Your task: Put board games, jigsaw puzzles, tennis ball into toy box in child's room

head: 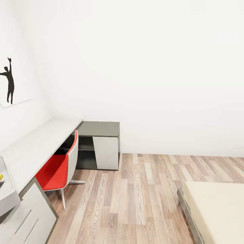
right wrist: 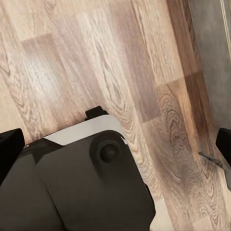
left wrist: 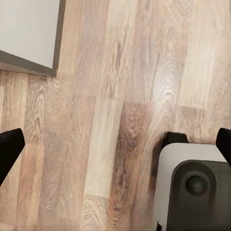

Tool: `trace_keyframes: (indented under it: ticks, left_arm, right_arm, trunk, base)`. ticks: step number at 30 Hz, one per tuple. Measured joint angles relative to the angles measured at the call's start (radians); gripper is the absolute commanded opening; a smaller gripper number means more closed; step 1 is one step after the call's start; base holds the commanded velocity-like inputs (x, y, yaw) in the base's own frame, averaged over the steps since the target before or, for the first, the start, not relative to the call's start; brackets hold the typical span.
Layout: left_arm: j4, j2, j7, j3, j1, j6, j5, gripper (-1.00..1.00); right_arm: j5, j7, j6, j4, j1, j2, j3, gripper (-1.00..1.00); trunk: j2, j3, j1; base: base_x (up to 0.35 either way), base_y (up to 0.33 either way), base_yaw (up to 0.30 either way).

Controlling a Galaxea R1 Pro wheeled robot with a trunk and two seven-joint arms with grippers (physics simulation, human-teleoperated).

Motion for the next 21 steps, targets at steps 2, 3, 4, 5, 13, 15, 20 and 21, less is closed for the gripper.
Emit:
trace_keyframes:
  ticks: [2, 3, 4, 5, 13, 15, 20, 21]
  left_arm:
    - [0.005, -0.001, 0.000, 0.000, 0.001, 0.000, -0.010, 1.00]
    - [0.011, -0.002, 0.000, 0.000, 0.002, -0.001, -0.015, 1.00]
    - [0.014, -0.003, 0.000, 0.000, 0.002, -0.001, -0.017, 1.00]
    - [0.019, -0.005, 0.000, 0.000, 0.002, -0.001, -0.019, 1.00]
    - [0.027, -0.018, 0.000, 0.000, 0.004, 0.002, -0.023, 1.00]
    - [0.028, -0.020, -0.001, 0.000, 0.004, 0.003, -0.023, 1.00]
    - [0.046, -0.023, -0.001, 0.000, 0.005, 0.004, -0.025, 1.00]
    - [0.049, -0.024, -0.001, 0.000, 0.005, 0.004, -0.024, 1.00]
  right_arm:
    - [0.000, 0.001, -0.001, 0.002, 0.000, 0.000, 0.000, 1.00]
    - [0.000, 0.001, -0.001, 0.003, 0.000, 0.000, 0.000, 1.00]
    - [0.000, 0.001, -0.001, 0.003, 0.000, 0.000, 0.000, 1.00]
    - [0.000, 0.002, -0.001, 0.004, 0.000, 0.000, 0.000, 1.00]
    - [0.000, 0.023, 0.000, 0.004, 0.001, -0.001, 0.000, 1.00]
    - [0.000, 0.029, 0.000, 0.004, 0.001, 0.000, 0.000, 1.00]
    - [0.000, 0.034, 0.008, 0.005, 0.001, 0.000, 0.001, 1.00]
    - [0.000, 0.034, 0.013, 0.006, 0.001, -0.001, 0.001, 1.00]
  trunk:
    - [0.000, 0.000, 0.000]
    - [0.000, 0.000, 0.000]
    - [0.000, 0.000, 0.000]
    - [0.000, 0.000, 0.000]
    - [0.000, -0.007, 0.000]
    - [0.000, -0.011, 0.000]
    - [0.000, -0.019, 0.000]
    - [0.000, -0.020, 0.000]
  base:
    - [0.000, 0.000, 0.000]
    - [0.000, 0.000, 0.000]
    - [0.000, 0.000, 0.000]
    - [0.000, 0.000, 0.000]
    - [0.000, 0.000, 0.000]
    - [0.000, 0.000, 0.000]
    - [0.000, 0.000, 0.000]
    - [0.000, 0.000, 0.000]
